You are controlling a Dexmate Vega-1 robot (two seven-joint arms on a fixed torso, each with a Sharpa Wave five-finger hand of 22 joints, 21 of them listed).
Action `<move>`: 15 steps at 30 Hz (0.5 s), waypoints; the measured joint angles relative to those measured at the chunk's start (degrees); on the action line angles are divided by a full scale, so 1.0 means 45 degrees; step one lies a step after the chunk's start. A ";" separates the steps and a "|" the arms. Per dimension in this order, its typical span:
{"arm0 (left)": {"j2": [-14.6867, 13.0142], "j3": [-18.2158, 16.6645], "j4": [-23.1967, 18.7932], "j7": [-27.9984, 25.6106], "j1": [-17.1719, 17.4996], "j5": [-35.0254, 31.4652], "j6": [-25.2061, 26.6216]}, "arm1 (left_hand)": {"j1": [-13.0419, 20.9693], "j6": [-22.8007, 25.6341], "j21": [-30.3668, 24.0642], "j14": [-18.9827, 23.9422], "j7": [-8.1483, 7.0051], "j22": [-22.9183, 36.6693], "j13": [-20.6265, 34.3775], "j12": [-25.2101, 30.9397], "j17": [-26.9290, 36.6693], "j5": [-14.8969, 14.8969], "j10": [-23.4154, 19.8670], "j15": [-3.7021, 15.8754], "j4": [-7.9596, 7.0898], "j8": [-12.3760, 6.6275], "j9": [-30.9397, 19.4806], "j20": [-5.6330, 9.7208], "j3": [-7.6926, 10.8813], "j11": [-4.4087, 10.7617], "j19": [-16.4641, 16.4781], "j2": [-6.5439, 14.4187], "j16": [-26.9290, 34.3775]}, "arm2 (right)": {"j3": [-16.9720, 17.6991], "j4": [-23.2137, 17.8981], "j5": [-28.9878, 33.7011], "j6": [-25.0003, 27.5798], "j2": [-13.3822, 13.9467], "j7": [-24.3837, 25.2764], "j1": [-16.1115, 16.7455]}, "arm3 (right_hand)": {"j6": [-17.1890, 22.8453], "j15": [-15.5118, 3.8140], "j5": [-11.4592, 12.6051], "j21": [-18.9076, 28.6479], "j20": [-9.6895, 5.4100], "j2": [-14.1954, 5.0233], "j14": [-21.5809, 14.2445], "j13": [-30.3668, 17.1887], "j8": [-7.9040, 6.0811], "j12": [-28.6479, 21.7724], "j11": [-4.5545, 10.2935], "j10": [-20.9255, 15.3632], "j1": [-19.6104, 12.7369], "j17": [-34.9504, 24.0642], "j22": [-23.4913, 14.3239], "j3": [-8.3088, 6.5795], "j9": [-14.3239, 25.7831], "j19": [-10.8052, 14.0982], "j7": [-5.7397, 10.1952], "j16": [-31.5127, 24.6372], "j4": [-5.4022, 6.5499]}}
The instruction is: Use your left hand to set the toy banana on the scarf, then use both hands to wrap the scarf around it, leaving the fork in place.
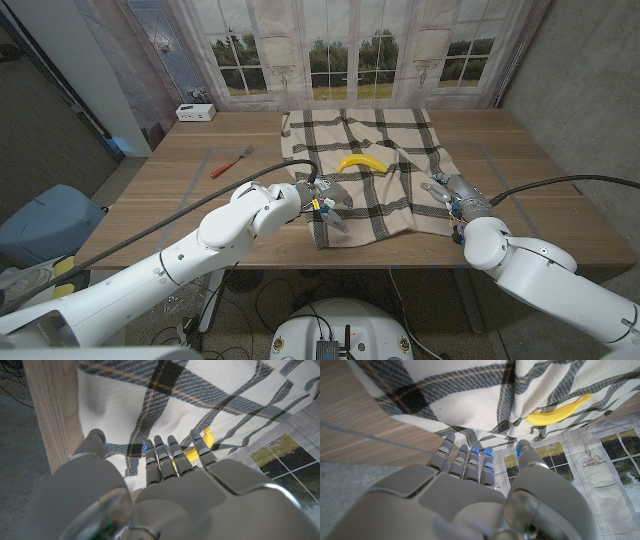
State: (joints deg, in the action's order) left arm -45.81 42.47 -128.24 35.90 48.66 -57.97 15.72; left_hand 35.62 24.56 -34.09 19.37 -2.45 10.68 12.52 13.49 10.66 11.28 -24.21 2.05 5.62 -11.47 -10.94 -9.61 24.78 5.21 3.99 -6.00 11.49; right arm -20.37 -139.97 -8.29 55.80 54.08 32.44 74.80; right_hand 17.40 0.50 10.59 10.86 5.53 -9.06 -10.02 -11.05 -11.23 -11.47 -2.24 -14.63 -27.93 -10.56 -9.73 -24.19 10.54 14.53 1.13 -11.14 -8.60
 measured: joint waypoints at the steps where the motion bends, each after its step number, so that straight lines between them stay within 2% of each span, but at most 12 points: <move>1: 0.0010 0.0012 0.0034 0.0000 -0.0008 0.0000 0.0000 | 0.0000 0.0028 0.0000 0.0000 0.0029 0.0000 0.0000 0.0000 0.0000 0.0000 -0.0035 0.0000 0.0000 0.0000 0.0000 0.0031 0.0000 -0.0035 0.0031 0.0000 0.0000 | 0.0000 0.0000 -0.0001 0.0003 0.0000 0.0003 0.0000 | 0.0000 0.0000 0.0000 0.0000 0.0000 0.0000 0.0000 0.0000 0.0000 0.0000 0.0000 0.0000 0.0000 0.0000 0.0000 0.0000 0.0000 0.0001 0.0000 0.0000 0.0000; 2: 0.0026 0.0024 0.0080 0.0004 -0.0020 -0.0299 -0.0746 | 0.0027 0.0050 0.0020 0.0000 0.0050 0.0000 0.0000 0.0000 0.0000 0.0000 -0.0046 0.0000 0.0021 0.0000 0.0000 0.0045 -0.0021 -0.0046 0.0046 0.0027 0.0000 | -0.0202 0.0018 -0.0007 0.0033 -0.0085 0.0025 -0.0215 | 0.0000 0.0000 0.0000 0.0000 0.0000 0.0000 0.0000 0.0000 0.0000 0.0000 0.0000 0.0000 0.0000 0.0000 0.0000 0.0000 0.0000 0.0001 0.0000 0.0000 0.0000; 3: 0.0041 0.0032 0.0113 0.0015 -0.0030 -0.0263 -0.0846 | 0.0051 0.0092 0.0049 0.0000 0.0092 0.0000 0.0000 0.0000 0.0000 0.0000 -0.0046 0.0000 0.0038 0.0000 -0.0001 0.0045 -0.0038 -0.0045 0.0046 0.0051 0.0000 | -0.0221 0.0018 -0.0011 0.0042 -0.0092 0.0032 -0.0237 | 0.0000 0.0000 0.0000 0.0000 0.0000 0.0000 0.0000 0.0000 0.0000 0.0000 0.0000 0.0000 0.0000 0.0000 0.0000 0.0000 0.0000 0.0001 0.0000 0.0000 0.0000; 15: 0.0132 0.0303 0.0345 0.0266 -0.0128 -0.0249 -0.1359 | 0.0115 0.0090 0.0048 -0.0001 0.0092 0.0000 0.0019 0.0000 0.0001 0.0000 -0.0115 0.0000 0.0088 0.0000 -0.0001 0.0046 -0.0088 0.0023 0.0045 0.0115 0.0000 | -0.0285 0.0081 -0.0101 -0.0130 -0.0102 0.0076 -0.0293 | 0.0000 0.0001 0.0000 0.0000 0.0000 -0.0051 0.0000 0.0000 0.0000 0.0000 0.0000 0.0000 -0.0051 0.0001 0.0000 0.0053 -0.0001 0.0001 0.0000 0.0000 0.0053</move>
State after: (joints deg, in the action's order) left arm -45.21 43.83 -126.68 37.09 48.09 -59.10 9.61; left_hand 36.14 24.96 -33.87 19.37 -2.04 10.68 12.60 13.49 10.67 11.28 -24.73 2.05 6.02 -11.47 -10.94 -9.41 24.39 5.32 4.20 -5.48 11.49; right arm -21.65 -139.60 -8.75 55.21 53.62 32.78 73.48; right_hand 17.40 0.51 10.59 10.86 5.53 -9.29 -10.03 -11.05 -11.23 -11.47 -2.24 -14.63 -28.15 -10.55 -9.73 -23.95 10.53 14.53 1.13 -11.13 -8.36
